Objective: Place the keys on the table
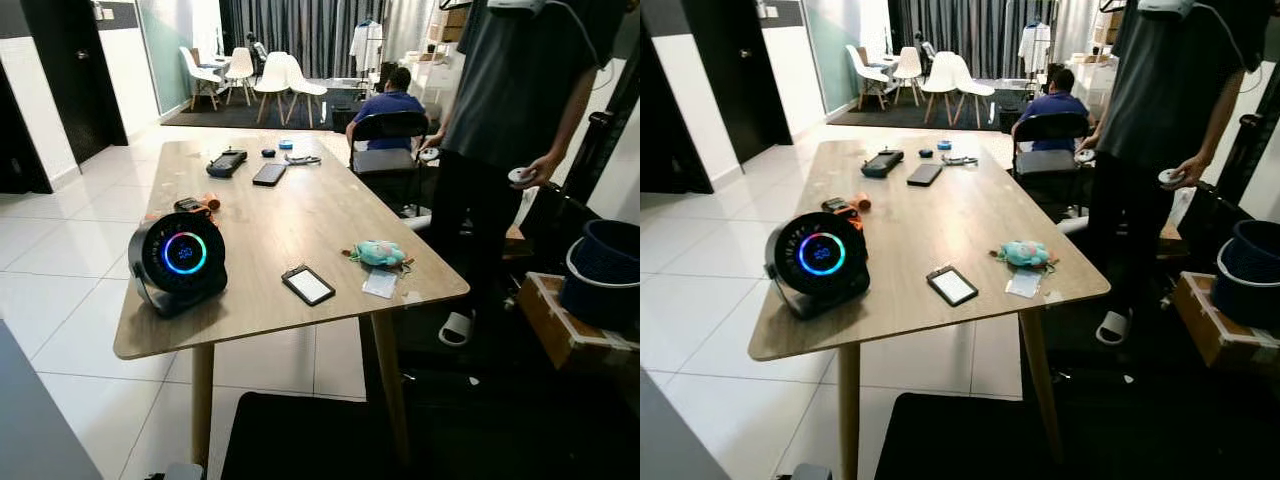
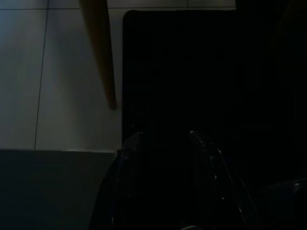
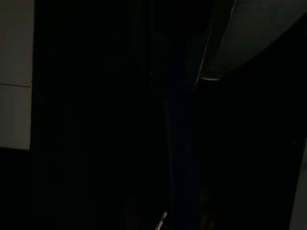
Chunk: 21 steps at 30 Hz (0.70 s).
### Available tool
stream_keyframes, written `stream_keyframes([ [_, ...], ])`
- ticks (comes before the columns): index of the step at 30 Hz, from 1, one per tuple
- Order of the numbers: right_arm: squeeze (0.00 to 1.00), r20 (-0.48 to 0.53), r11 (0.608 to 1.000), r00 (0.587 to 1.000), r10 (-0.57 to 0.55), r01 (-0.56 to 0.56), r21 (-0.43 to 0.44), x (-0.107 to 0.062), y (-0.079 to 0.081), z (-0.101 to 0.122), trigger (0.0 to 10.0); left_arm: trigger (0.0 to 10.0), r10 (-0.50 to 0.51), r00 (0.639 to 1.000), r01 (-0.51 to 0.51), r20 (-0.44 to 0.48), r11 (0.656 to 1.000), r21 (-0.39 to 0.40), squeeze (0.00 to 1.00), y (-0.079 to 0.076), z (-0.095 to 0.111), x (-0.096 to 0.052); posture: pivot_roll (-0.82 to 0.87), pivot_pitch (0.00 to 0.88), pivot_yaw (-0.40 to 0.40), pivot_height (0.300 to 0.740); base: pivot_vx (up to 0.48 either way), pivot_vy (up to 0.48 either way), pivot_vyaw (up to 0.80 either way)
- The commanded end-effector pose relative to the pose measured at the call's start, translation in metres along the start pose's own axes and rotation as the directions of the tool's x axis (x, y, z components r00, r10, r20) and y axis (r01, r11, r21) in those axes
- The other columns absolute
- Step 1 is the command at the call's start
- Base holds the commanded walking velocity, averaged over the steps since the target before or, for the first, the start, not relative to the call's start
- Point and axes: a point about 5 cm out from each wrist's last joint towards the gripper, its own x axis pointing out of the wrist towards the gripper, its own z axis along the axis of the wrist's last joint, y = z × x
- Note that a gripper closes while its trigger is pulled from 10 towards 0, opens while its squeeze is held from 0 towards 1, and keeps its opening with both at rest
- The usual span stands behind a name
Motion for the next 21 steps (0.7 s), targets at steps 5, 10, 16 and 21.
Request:
stream_keyframes([
  [5, 0.0, -0.027, 1.0, 1.0, 0.0, -0.001, -0.007, -0.0015, 0.0019, -0.0054, 10.0, 10.0, -0.006, 1.0, 0.006, -0.012, 1.0, 0.009, 0.0, -0.0012, -0.0037, -0.0013, 0.02, 0.082, 0.029, 0.74, 0.0, -0.403, 0.0],
  [10, 0.0, -0.034, 1.0, 0.999, -0.001, 0.0, -0.008, -0.0018, 0.0018, -0.0067, 10.0, 10.0, -0.009, 1.0, 0.009, -0.013, 1.0, 0.011, 0.0, -0.0014, -0.0037, -0.0013, 0.02, 0.082, 0.03, 0.74, 0.0, -0.416, 0.0],
  [16, 0.0, -0.041, 1.0, 0.999, -0.001, 0.001, -0.009, -0.0026, 0.0021, -0.0087, 10.0, 10.0, -0.006, 1.0, 0.006, -0.018, 1.0, 0.018, 0.0, -0.0005, -0.0044, -0.0016, 0.02, 0.084, 0.033, 0.74, 0.0, -0.412, 0.0],
  [21, 0.0, -0.046, 1.0, 0.999, -0.002, 0.001, -0.01, -0.0032, 0.0026, -0.0102, 10.0, 10.0, -0.005, 1.0, 0.006, -0.023, 1.0, 0.027, 0.0, 0.0003, -0.0041, -0.0013, 0.03, 0.085, 0.033, 0.74, 0.0, -0.079, 0.0],
])
